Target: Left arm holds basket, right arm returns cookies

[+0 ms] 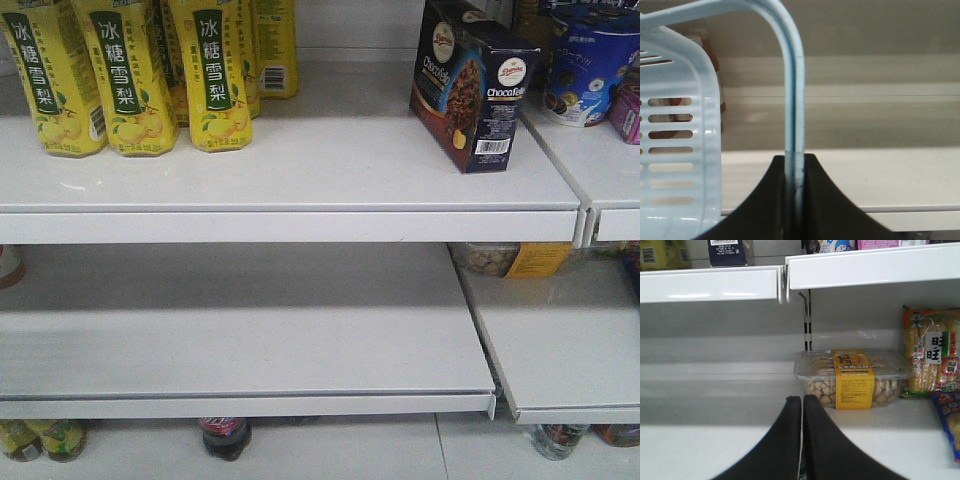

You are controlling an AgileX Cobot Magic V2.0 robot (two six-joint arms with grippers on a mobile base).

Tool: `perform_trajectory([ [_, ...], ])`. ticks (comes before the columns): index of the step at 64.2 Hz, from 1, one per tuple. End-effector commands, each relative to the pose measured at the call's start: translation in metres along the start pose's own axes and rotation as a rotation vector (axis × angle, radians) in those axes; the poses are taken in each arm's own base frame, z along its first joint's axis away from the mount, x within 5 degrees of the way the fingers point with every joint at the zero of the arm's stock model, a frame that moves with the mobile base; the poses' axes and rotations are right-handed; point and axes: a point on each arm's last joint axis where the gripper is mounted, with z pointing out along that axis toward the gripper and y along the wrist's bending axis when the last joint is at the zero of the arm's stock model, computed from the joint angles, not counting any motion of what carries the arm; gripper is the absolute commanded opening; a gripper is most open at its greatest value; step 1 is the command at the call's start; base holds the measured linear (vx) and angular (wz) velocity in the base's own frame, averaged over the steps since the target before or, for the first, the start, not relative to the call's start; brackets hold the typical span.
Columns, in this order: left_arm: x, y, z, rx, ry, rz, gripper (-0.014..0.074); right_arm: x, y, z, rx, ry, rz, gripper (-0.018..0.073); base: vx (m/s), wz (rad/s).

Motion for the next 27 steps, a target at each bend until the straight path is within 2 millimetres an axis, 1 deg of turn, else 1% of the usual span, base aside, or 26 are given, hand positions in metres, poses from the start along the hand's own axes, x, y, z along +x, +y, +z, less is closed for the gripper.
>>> perform_trajectory([
  [1,-0.0194,-0.0005,-0.0045,-0.002,-0.156,0.026,-0.0006,-0.0061,0.0011,-0.0010,-0.013,-0.081,-0.009,-0.0008,0.00,0.00],
  [27,-0.0194,-0.0005,-0.0045,-0.002,-0.156,0.026,-0.0006,-0.0061,0.0011,-0.0010,-0.013,-0.081,-0.009,-0.0008,0.00,0.00],
])
